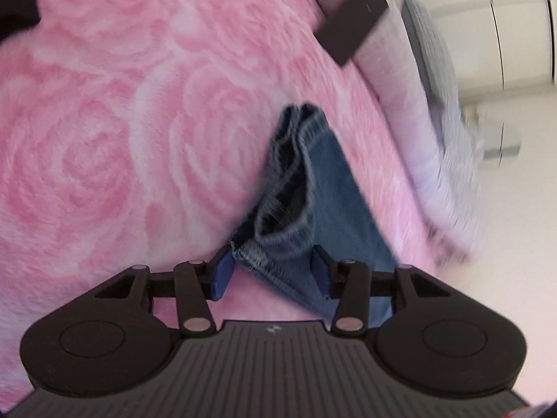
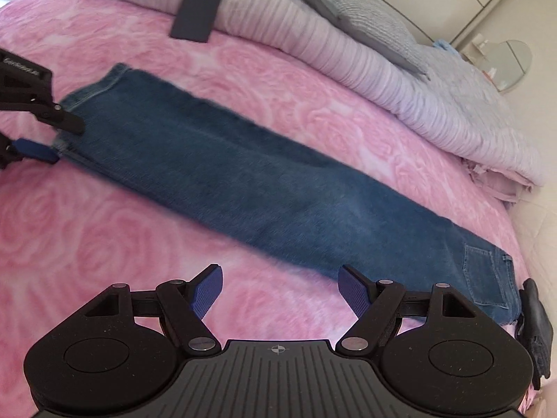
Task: Fold clothes
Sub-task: 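Grasp the jeans leg hems with the left gripper, then lift the hems and fold them onto the waistband, then open the left gripper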
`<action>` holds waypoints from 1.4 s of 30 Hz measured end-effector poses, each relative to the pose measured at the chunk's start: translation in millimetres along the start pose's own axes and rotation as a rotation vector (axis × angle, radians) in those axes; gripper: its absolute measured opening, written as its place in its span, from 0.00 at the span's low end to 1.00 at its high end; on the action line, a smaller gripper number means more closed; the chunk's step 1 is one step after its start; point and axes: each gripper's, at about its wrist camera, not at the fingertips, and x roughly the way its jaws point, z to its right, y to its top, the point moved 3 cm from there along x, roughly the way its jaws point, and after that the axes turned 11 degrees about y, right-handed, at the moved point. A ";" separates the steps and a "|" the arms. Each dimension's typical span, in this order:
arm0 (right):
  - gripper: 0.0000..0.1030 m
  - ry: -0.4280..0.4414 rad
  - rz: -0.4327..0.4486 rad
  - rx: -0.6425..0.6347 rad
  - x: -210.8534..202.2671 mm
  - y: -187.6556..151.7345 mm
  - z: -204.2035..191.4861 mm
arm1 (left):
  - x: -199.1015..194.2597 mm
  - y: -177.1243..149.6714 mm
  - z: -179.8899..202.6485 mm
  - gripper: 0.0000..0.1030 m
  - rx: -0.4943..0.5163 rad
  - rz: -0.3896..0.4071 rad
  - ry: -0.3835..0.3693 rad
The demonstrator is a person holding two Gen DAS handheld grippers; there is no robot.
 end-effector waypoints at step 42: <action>0.74 0.018 0.032 0.186 -17.1 -28.0 86.5 | -32.8 -68.5 221.8 0.03 0.773 0.275 0.040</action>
